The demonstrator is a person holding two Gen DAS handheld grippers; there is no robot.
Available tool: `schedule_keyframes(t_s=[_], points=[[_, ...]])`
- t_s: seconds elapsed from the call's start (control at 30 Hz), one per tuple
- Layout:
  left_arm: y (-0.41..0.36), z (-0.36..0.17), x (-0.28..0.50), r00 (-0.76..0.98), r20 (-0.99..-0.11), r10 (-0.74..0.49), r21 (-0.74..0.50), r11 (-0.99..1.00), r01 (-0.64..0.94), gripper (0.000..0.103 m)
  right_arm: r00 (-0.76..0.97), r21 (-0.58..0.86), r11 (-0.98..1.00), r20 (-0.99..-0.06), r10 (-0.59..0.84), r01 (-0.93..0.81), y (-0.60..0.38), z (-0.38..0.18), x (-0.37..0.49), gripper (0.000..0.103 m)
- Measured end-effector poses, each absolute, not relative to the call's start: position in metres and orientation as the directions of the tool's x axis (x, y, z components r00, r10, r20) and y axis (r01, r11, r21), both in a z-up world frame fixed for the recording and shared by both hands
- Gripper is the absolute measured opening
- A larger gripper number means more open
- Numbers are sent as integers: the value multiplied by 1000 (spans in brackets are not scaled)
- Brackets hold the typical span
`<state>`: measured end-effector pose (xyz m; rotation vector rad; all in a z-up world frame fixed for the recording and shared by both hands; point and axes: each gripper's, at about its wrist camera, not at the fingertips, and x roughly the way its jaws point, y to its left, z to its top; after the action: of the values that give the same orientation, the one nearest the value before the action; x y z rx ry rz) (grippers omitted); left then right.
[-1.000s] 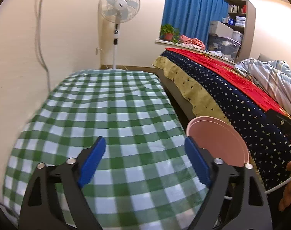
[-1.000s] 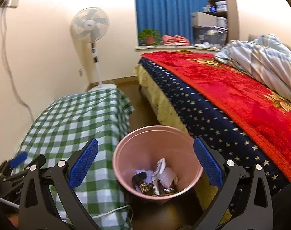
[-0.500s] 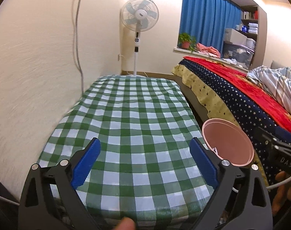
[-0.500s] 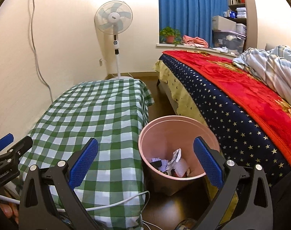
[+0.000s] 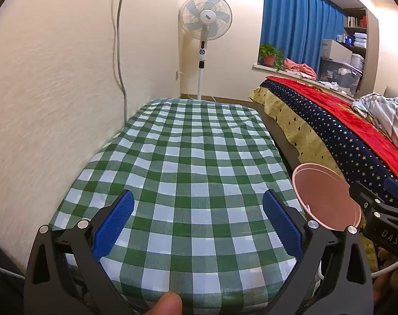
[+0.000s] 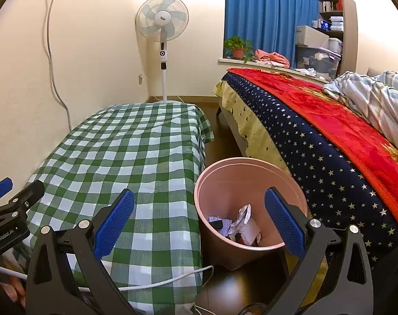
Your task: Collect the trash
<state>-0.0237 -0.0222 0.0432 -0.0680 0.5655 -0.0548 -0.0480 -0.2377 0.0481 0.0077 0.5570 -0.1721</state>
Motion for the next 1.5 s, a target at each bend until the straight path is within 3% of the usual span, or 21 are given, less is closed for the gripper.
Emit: schedule_keyframes(t_s=[1.5], points=[[-26,40,-26,836,-544,-73,-86,996,30,95,831,-25,990,-540,-132,141,-228,49,-48,98]])
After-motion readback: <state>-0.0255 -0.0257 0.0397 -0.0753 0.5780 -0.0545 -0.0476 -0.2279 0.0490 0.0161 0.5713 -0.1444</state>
